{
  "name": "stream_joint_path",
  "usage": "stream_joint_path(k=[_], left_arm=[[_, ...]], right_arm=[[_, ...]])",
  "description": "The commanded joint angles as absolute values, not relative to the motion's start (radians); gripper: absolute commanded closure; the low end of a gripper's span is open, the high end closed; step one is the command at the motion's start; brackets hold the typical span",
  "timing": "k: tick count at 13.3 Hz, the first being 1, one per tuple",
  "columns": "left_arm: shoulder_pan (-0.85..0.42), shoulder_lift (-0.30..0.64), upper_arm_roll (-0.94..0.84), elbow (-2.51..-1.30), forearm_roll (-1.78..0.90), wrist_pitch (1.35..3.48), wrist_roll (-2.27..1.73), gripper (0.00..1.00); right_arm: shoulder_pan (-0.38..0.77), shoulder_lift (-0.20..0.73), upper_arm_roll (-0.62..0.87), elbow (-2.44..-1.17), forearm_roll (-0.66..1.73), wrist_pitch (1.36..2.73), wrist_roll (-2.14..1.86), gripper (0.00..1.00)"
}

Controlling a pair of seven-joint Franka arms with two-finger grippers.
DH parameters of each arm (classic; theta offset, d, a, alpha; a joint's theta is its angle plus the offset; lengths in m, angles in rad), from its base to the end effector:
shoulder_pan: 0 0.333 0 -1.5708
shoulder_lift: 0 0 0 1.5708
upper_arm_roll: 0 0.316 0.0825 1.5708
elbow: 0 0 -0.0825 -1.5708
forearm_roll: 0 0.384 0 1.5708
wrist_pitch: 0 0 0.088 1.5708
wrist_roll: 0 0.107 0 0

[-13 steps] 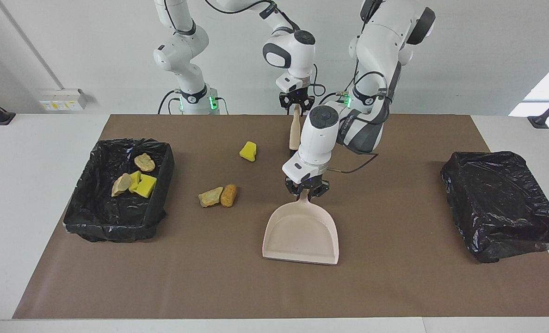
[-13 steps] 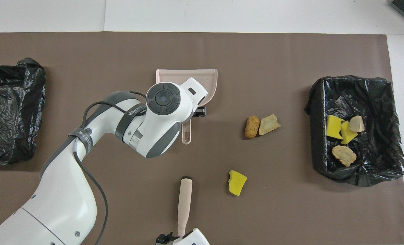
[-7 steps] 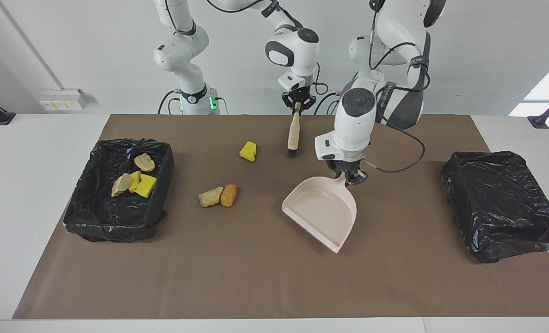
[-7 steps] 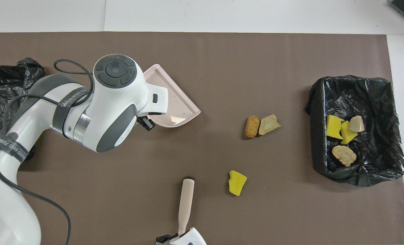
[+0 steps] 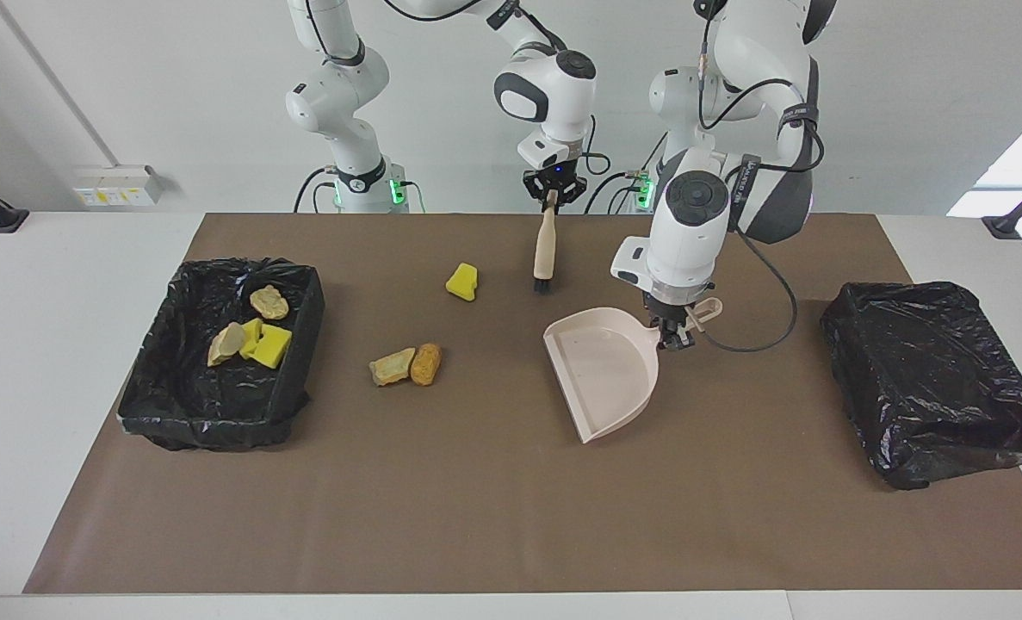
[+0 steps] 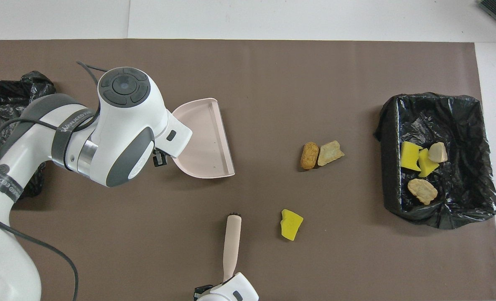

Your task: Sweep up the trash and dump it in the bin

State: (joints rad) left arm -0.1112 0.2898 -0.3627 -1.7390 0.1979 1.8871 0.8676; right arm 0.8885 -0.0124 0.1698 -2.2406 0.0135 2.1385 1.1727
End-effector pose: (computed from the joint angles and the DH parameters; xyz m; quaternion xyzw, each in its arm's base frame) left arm 0.5670 -0.2559 0.4087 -0.7606 0.6452 0.0667 0.0284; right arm 0.2500 0.4457 0.3661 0.9971 -0.0610 -0.0238 0.0384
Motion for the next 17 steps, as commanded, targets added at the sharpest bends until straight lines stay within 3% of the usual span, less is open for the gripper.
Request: stream_joint_path(k=[1, 3, 5, 9, 13, 17], left_arm=[[-0.127, 0.249, -0.377, -1.827, 0.209, 1.968, 0.894, 1.0], [-0.133, 0.236, -0.385, -1.854, 0.209, 1.979, 0.89, 1.0], [-0.133, 0.215, -0.387, -1.893, 0.209, 1.986, 0.891, 1.0], [-0.133, 0.199, -0.394, -1.931, 0.209, 2.014, 0.896, 1.0], [-0.146, 0.195, -0.394, -1.944, 0.206, 2.014, 0.89, 1.0], [-0.147, 0.19, -0.394, -1.951, 0.206, 2.017, 0.888, 1.0]], right_arm=[[0.741, -0.147, 0.17, -2.25, 0.018, 1.998, 0.963, 1.0], [0.623, -0.195, 0.17, -2.25, 0.018, 1.961, 0.806, 1.0], [0.522, -0.183, 0.17, -2.25, 0.008, 1.979, 0.696, 1.0], [0.287, -0.106, 0.17, -2.249, -0.054, 2.136, 0.412, 1.0], [0.105, -0.094, 0.17, -2.287, -0.193, 2.229, 0.235, 1.0], [0.049, -0.081, 0.173, -2.344, -0.201, 2.24, 0.187, 1.0]])
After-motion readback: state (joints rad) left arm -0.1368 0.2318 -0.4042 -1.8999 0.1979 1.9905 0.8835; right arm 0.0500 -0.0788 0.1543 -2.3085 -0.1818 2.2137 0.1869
